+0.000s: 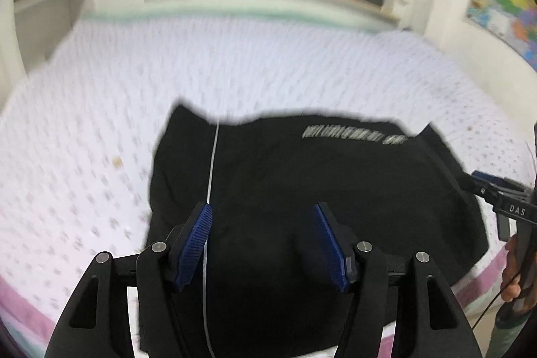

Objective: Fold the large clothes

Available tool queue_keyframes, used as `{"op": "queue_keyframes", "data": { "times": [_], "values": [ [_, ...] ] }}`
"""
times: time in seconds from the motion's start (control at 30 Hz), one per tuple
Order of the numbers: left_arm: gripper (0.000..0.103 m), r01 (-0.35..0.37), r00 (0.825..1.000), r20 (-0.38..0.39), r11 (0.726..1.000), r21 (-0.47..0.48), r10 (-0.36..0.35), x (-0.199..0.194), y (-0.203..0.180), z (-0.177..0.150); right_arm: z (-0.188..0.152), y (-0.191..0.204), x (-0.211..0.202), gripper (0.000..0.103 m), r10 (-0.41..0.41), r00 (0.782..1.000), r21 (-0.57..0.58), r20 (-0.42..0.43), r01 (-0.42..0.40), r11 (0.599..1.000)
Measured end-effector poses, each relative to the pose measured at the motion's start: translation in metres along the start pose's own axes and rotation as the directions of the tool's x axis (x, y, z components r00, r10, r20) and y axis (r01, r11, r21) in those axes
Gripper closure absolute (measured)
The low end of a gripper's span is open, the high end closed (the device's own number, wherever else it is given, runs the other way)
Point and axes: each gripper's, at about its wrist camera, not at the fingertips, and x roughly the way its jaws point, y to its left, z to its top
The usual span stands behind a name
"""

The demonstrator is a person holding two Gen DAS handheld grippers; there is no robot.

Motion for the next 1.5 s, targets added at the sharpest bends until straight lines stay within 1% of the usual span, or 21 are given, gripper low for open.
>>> {"op": "queue_keyframes", "data": {
  "times": [0.03,0.07,0.1,0.13,0.2,0.27,0.33,0.4,0.47,0.57,0.7,0.8,0.97,1.2,1.5],
  "values": [
    [0.038,-0.014,0.999,0.04,1.0,0.014,0.014,-0.016,-0.005,0.001,0.002,0.005,-0.016,0.03,-0.003,0.999,-0.008,0.034,0.004,1.0],
    [0.032,-0.037,0.995,0.089,0.999,0.034,0.034,-0.035,-0.013,0.003,0.003,0.01,-0.031,0.029,-0.011,0.998,-0.01,0.062,0.012,1.0],
    [0.024,-0.056,0.991,0.125,0.997,0.044,0.05,-0.05,-0.019,0.004,0.008,0.018,-0.042,0.029,-0.021,0.996,-0.014,0.081,0.022,1.0],
    [0.021,-0.072,0.986,0.153,0.996,0.046,0.064,-0.061,-0.026,0.009,0.009,0.025,-0.05,0.028,-0.026,0.995,-0.019,0.093,0.028,0.999],
    [0.021,-0.084,0.976,0.206,0.995,0.046,0.073,-0.087,-0.032,0.011,0.01,0.039,-0.068,0.028,-0.033,0.991,-0.031,0.129,0.037,0.999],
    [0.021,-0.078,0.97,0.234,0.996,0.036,0.068,-0.108,-0.035,0.01,0.009,0.048,-0.078,0.024,-0.038,0.989,-0.036,0.145,0.044,0.998],
    [0.021,-0.08,0.966,0.248,0.997,0.02,0.073,-0.121,-0.037,0.014,0.007,0.055,-0.09,0.024,-0.034,0.986,-0.04,0.164,0.041,0.998],
    [0.021,-0.099,0.962,0.257,0.995,0.005,0.094,-0.132,-0.04,0.014,0.004,0.061,-0.1,0.024,-0.032,0.984,-0.043,0.178,0.04,0.998],
    [0.021,-0.106,0.96,0.261,0.994,-0.005,0.104,-0.139,-0.042,0.013,0.001,0.068,-0.105,0.023,-0.03,0.982,-0.058,0.185,0.041,0.997],
    [0.021,-0.087,0.963,0.255,0.996,-0.018,0.088,-0.141,-0.044,0.008,-0.003,0.08,-0.112,0.02,-0.03,0.981,-0.086,0.192,0.047,0.995],
    [0.021,-0.109,0.96,0.258,0.994,-0.018,0.11,-0.14,-0.047,-0.002,-0.008,0.091,-0.109,0.02,-0.029,0.983,-0.105,0.179,0.048,0.993],
    [0.021,-0.104,0.963,0.246,0.994,-0.024,0.107,-0.137,-0.045,-0.005,-0.011,0.095,-0.102,0.02,-0.027,0.986,-0.107,0.164,0.045,0.993],
    [0.021,-0.091,0.971,0.218,0.995,-0.032,0.096,-0.128,-0.042,-0.009,-0.014,0.095,-0.095,0.019,-0.032,0.99,-0.107,0.139,0.047,0.993],
    [0.021,-0.107,0.975,0.194,0.994,-0.025,0.11,-0.119,-0.044,-0.014,-0.017,0.093,-0.084,0.019,-0.026,0.994,-0.108,0.104,0.038,0.993],
    [0.021,-0.104,0.978,0.179,0.994,-0.023,0.106,-0.115,-0.045,-0.015,-0.019,0.092,-0.078,0.019,-0.03,0.995,-0.097,0.09,0.039,0.995]
  ]
}}
